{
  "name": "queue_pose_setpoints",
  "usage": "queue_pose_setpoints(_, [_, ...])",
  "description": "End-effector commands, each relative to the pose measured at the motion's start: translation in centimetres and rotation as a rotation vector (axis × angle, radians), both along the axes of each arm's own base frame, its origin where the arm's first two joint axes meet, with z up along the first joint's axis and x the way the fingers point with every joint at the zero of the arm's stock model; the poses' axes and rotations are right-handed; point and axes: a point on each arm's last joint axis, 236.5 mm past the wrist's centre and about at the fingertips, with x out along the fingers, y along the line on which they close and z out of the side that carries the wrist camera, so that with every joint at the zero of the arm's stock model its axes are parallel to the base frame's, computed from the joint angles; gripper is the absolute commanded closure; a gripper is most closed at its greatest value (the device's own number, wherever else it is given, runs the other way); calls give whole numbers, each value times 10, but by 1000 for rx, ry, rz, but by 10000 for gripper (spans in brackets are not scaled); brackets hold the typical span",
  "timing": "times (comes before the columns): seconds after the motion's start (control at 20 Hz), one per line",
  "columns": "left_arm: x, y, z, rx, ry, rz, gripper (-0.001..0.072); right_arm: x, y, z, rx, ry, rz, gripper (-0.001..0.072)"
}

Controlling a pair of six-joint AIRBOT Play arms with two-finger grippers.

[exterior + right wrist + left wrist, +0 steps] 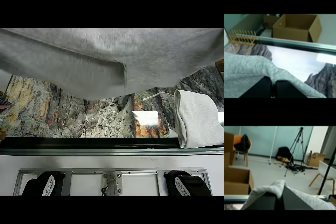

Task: Fold the clothes and pants, and hang the long-sleeved shirts on hangers.

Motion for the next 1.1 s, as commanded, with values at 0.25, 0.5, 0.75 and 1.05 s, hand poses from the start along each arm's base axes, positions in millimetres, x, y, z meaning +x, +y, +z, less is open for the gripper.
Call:
queue_pose_setpoints(0.25, [-8, 27, -29, -20, 57, 133, 700, -36, 4, 20, 120, 12, -1, 685])
queue_pose_setpoints(0.5, [114, 44, -206, -103, 618, 67, 700, 56, 9, -126, 121, 582, 21, 685])
queue_pose_setpoints(0.75, [236, 44, -377, -134, 927, 38, 700, 182, 11, -298, 51, 904, -14, 684])
queue_pose_setpoints(1.05, [355, 17, -457, -131, 1037, -31, 328, 296, 2, -344, 239, 729, -126, 263])
